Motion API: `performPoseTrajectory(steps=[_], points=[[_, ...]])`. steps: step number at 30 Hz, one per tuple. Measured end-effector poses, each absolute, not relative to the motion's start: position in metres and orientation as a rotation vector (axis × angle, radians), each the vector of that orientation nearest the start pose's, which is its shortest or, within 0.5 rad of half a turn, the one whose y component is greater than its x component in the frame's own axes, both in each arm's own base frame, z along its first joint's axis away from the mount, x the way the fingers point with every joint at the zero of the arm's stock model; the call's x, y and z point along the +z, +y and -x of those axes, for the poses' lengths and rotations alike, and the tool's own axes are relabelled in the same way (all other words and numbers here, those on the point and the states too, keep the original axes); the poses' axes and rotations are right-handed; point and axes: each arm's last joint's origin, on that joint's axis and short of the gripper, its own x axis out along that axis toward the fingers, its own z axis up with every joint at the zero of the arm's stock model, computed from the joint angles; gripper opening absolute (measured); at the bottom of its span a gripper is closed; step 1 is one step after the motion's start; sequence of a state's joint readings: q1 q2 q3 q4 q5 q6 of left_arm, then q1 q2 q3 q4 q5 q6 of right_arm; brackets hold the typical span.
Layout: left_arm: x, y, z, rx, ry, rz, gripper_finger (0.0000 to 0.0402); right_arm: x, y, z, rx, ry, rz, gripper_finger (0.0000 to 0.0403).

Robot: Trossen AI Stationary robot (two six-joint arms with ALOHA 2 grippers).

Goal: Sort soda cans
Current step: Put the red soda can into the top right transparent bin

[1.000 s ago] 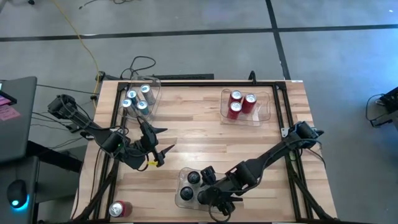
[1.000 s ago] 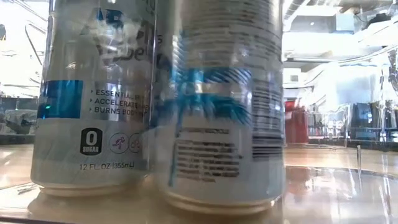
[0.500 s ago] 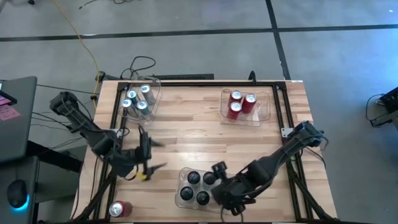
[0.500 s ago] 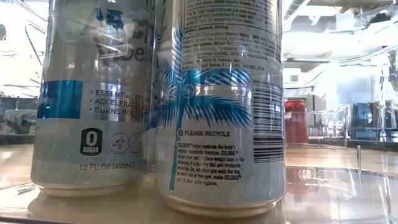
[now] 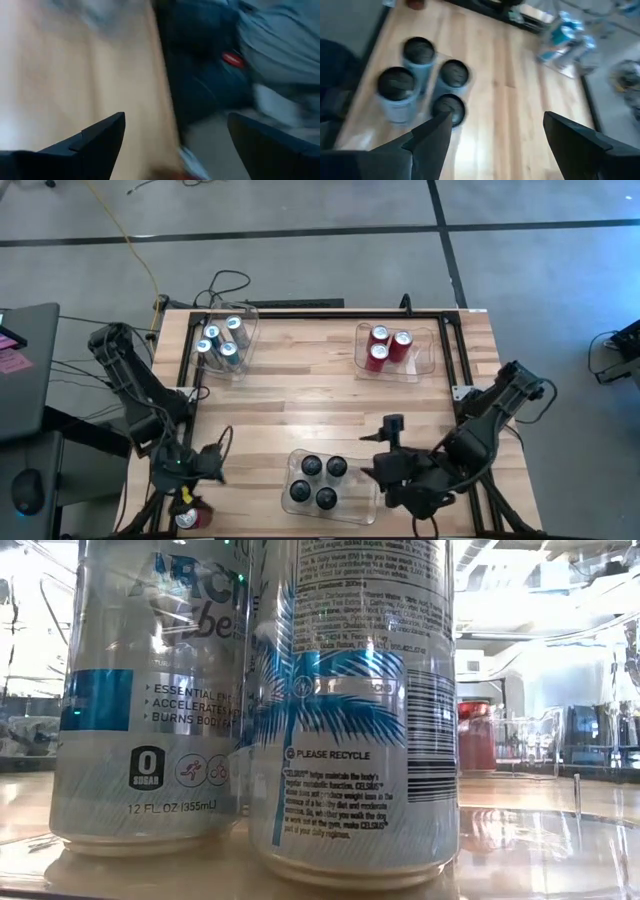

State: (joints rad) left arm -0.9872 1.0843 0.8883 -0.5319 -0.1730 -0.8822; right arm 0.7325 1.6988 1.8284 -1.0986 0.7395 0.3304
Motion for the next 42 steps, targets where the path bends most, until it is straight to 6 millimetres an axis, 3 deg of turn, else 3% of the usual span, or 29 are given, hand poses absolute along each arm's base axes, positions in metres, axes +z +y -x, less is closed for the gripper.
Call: performPoseTrajectory(steps=[4, 14, 28, 35, 42], points=[[0.282, -0.186, -0.116, -0.512, 1.111, 0.556, 0.0347, 0.369, 0.208, -0.264, -0.22, 0.692, 0.328, 0.0329], [0.278, -0.186, -0.107, -0.391, 1.392, 0.802, 0.0338, 0.335, 0.199, -0.274, -0.316, 0.723, 0.293, 0.0329], [0.278, -0.194, -0.091, -0.066, 1.562, 1.174, 0.0338, 0.313, 0.199, -0.274, -0.338, 0.73, 0.329, 0.0329], [0.272, -0.207, -0.076, 0.091, 1.631, 1.252, 0.0338, 0.304, 0.216, -0.261, -0.297, 0.718, 0.316, 0.0329], [0.265, -0.213, -0.077, 0.15, 1.602, 1.247, 0.0338, 0.3, 0.229, -0.249, -0.284, 0.701, 0.269, 0.0329]])
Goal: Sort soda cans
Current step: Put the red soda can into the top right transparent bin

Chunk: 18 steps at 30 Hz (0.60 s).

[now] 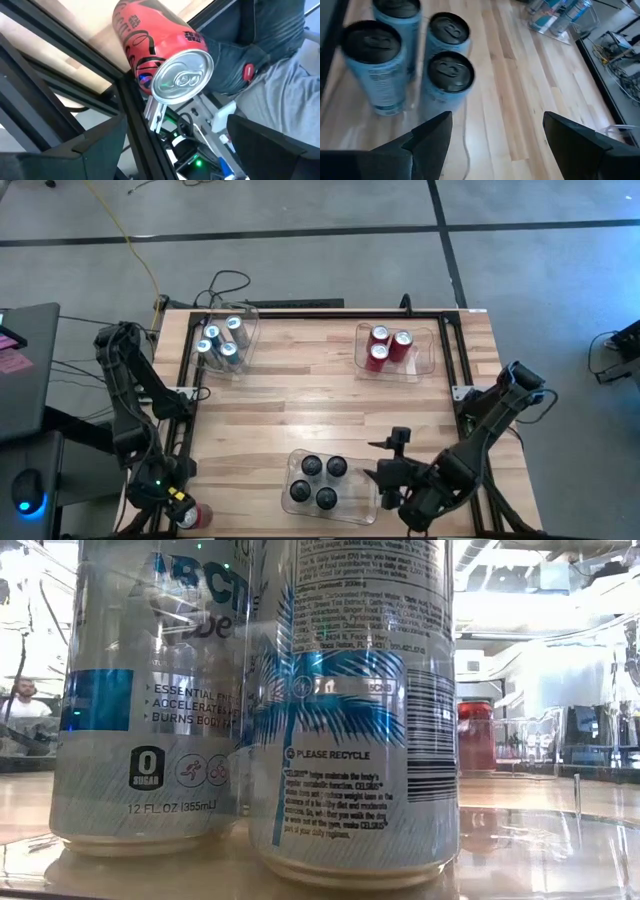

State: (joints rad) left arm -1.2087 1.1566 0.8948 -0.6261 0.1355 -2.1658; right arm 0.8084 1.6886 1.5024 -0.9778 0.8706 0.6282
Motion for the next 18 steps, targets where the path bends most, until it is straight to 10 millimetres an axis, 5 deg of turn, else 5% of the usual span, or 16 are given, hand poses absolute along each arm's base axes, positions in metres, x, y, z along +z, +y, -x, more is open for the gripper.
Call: performPoseTrajectory(steps=[18], points=[[0.265, -0.21, -0.09, 0.084, 1.571, 1.123, 0.0336, 0.301, 0.226, -0.254, -0.295, 0.682, 0.245, 0.0329]])
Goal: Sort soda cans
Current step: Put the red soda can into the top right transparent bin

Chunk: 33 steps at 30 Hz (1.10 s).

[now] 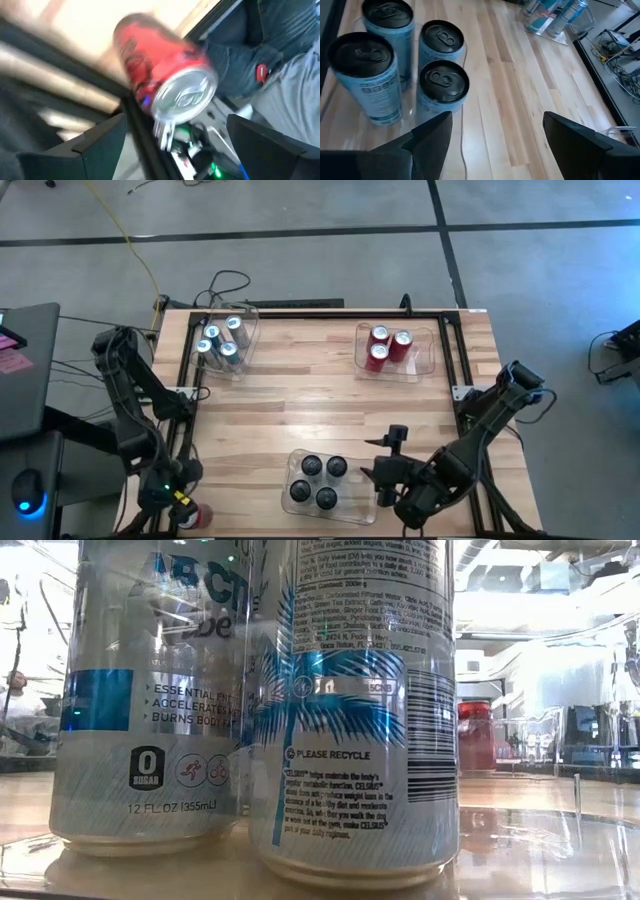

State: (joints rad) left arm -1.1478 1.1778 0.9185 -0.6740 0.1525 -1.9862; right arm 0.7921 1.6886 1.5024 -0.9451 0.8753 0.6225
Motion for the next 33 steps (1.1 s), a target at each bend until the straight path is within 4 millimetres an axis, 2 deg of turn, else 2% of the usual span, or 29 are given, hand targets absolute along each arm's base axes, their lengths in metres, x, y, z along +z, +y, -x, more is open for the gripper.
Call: performPoseTrajectory(steps=[4, 8, 18, 24, 33], points=[[0.281, -0.208, -0.098, -0.013, 1.51, 1.088, 0.032, 0.301, 0.223, -0.258, -0.304, 0.688, 0.241, 0.0329], [0.287, -0.202, -0.1, 0.011, 1.498, 1.016, 0.0293, 0.301, 0.222, -0.258, -0.303, 0.691, 0.241, 0.0329], [0.327, -0.199, -0.113, -0.113, 1.368, 1.038, 0.0208, 0.301, 0.222, -0.258, -0.301, 0.694, 0.243, 0.0329], [0.336, -0.217, -0.119, -0.245, 1.322, 1.11, 0.0155, 0.301, 0.223, -0.257, -0.295, 0.696, 0.243, 0.0329], [0.323, -0.256, -0.125, -0.37, 1.413, 1.159, 0.0078, 0.301, 0.226, -0.254, -0.283, 0.694, 0.244, 0.0329]])
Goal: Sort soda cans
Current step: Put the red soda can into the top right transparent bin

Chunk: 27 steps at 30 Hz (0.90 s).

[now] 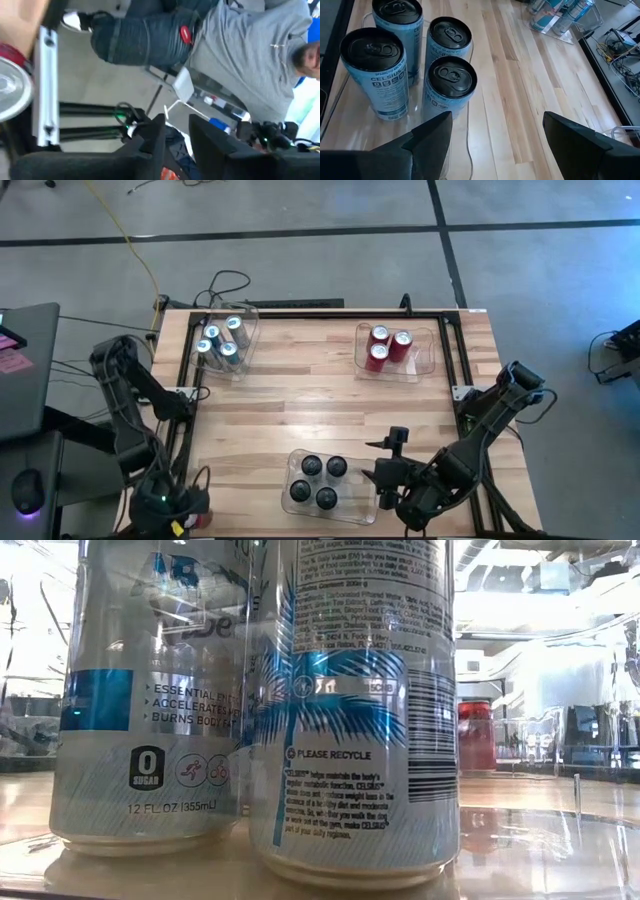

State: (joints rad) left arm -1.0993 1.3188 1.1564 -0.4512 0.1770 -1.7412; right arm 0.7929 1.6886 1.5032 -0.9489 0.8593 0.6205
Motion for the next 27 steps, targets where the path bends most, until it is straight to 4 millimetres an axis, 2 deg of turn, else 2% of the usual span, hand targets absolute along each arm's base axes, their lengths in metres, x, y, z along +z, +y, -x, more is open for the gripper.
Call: performPoseTrajectory(steps=[7, 18, 27], points=[[0.308, -0.279, -0.118, -0.345, 1.475, 1.174, 0.004, 0.301, 0.226, -0.254, -0.283, 0.694, 0.244, 0.0329], [0.268, -0.302, -0.124, -0.238, 1.504, 1.044, 0.0024, 0.301, 0.225, -0.254, -0.286, 0.701, 0.253, 0.0329], [0.252, -0.298, -0.119, -0.118, 1.586, 0.933, 0.0016, 0.3, 0.225, -0.254, -0.275, 0.713, 0.249, 0.0329]])
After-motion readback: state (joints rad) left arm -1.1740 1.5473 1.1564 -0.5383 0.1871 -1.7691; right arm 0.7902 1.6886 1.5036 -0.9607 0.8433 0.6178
